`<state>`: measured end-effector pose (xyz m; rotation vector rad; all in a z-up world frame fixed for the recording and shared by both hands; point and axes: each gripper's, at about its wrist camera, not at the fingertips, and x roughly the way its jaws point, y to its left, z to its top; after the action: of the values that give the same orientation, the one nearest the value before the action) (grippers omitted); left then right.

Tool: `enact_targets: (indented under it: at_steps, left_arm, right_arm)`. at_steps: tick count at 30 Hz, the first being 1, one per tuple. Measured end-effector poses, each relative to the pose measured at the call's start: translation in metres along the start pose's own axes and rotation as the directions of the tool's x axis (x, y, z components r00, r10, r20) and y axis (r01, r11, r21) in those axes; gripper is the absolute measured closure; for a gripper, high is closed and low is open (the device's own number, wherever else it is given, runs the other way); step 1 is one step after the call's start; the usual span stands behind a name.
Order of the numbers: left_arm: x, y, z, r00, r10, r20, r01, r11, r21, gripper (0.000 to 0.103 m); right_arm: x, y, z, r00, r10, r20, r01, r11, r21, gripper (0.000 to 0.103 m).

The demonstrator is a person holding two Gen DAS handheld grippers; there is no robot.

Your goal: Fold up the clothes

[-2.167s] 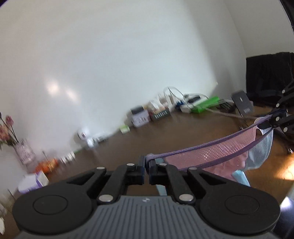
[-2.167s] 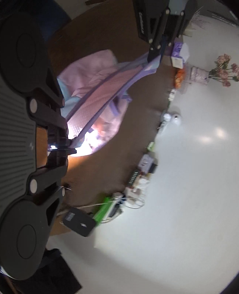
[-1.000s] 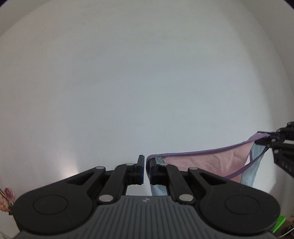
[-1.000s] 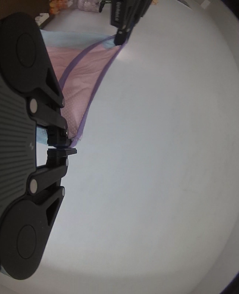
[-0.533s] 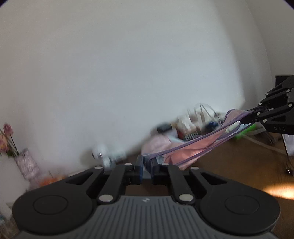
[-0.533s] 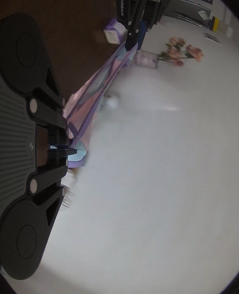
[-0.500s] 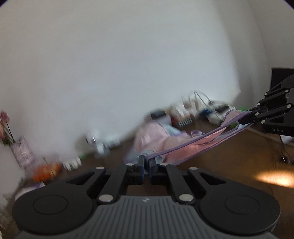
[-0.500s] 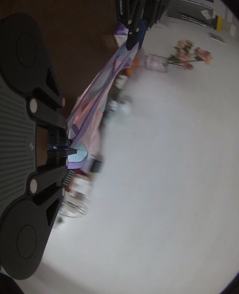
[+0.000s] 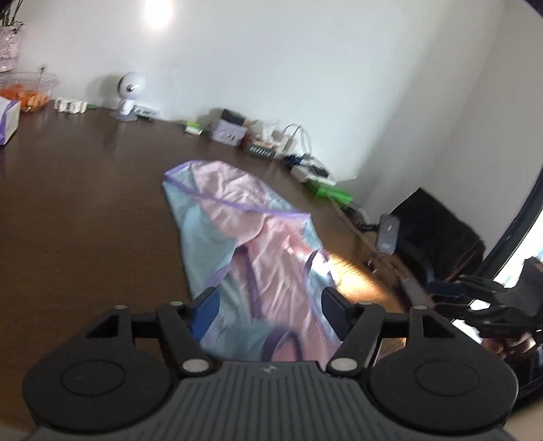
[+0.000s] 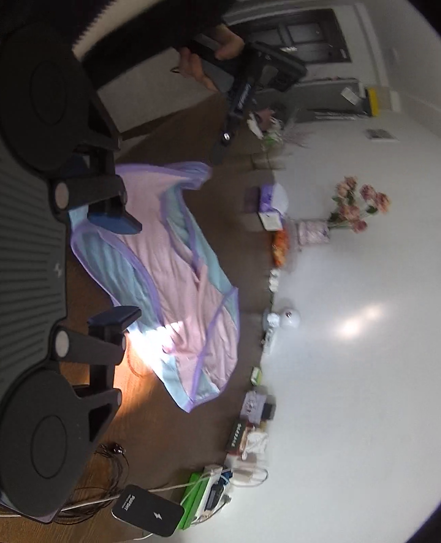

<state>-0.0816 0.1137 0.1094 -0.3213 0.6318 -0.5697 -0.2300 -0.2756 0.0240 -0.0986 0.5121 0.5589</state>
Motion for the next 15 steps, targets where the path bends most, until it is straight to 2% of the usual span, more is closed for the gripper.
enact_targets:
  at_steps: [2, 3, 5, 6, 7, 8, 9, 11, 12, 14, 15]
  left_arm:
    - [-0.007, -0.003, 0.019, 0.998, -0.034, 0.055, 0.034, 0.999, 0.002, 0.031]
    - [-0.007, -0.005, 0.027, 0.997, -0.013, 0.078, 0.011, 1.0, 0.022, 0.025]
    - [0.006, -0.009, 0.033, 0.992, 0.096, 0.087, -0.104, 0.99, 0.092, 0.022]
    - [0.023, -0.01, 0.032, 0.99, 0.129, 0.06, -0.136, 0.983, 0.121, 0.022]
    - [0.044, -0.009, 0.03, 0.99, 0.137, 0.018, -0.139, 0.98, 0.14, 0.022]
    - [0.064, -0.007, 0.027, 0.991, 0.129, -0.026, -0.124, 0.981, 0.149, 0.022]
    - [0.084, -0.003, 0.022, 0.991, 0.108, -0.073, -0.097, 0.985, 0.144, 0.023]
    - [0.115, 0.006, 0.014, 0.982, 0.123, -0.143, -0.106, 0.986, 0.125, 0.028]
    - [0.127, 0.01, 0.008, 0.976, 0.152, -0.154, -0.133, 0.983, 0.129, 0.031]
    - [0.14, 0.016, 0.002, 0.965, 0.215, -0.148, -0.19, 0.968, 0.164, 0.032]
    - [0.145, 0.019, 0.0, 0.961, 0.234, -0.15, -0.207, 0.962, 0.178, 0.034]
  right_arm:
    - [0.025, -0.013, 0.009, 0.995, -0.102, -0.001, 0.102, 0.993, 0.062, 0.056]
    - [0.04, -0.014, 0.011, 0.989, -0.147, -0.011, 0.147, 0.985, 0.085, 0.056]
    - [0.075, -0.017, 0.008, 0.98, -0.189, -0.057, 0.195, 0.976, 0.102, 0.057]
    - [0.095, -0.018, 0.006, 0.974, -0.208, -0.085, 0.216, 0.971, 0.103, 0.057]
    - [0.114, -0.018, 0.002, 0.968, -0.225, -0.112, 0.237, 0.966, 0.101, 0.06]
    - [0.127, -0.017, -0.002, 0.962, -0.239, -0.13, 0.251, 0.964, 0.09, 0.066]
    - [0.138, -0.016, -0.004, 0.959, -0.245, -0.139, 0.258, 0.963, 0.08, 0.067]
    - [0.154, -0.016, -0.008, 0.949, -0.273, -0.157, 0.284, 0.957, 0.057, 0.069]
    - [0.159, -0.017, -0.009, 0.943, -0.286, -0.169, 0.298, 0.954, 0.046, 0.072]
    - [0.166, -0.02, -0.009, 0.933, -0.304, -0.194, 0.317, 0.948, 0.038, 0.084]
    - [0.167, -0.023, -0.01, 0.933, -0.296, -0.206, 0.312, 0.949, 0.05, 0.085]
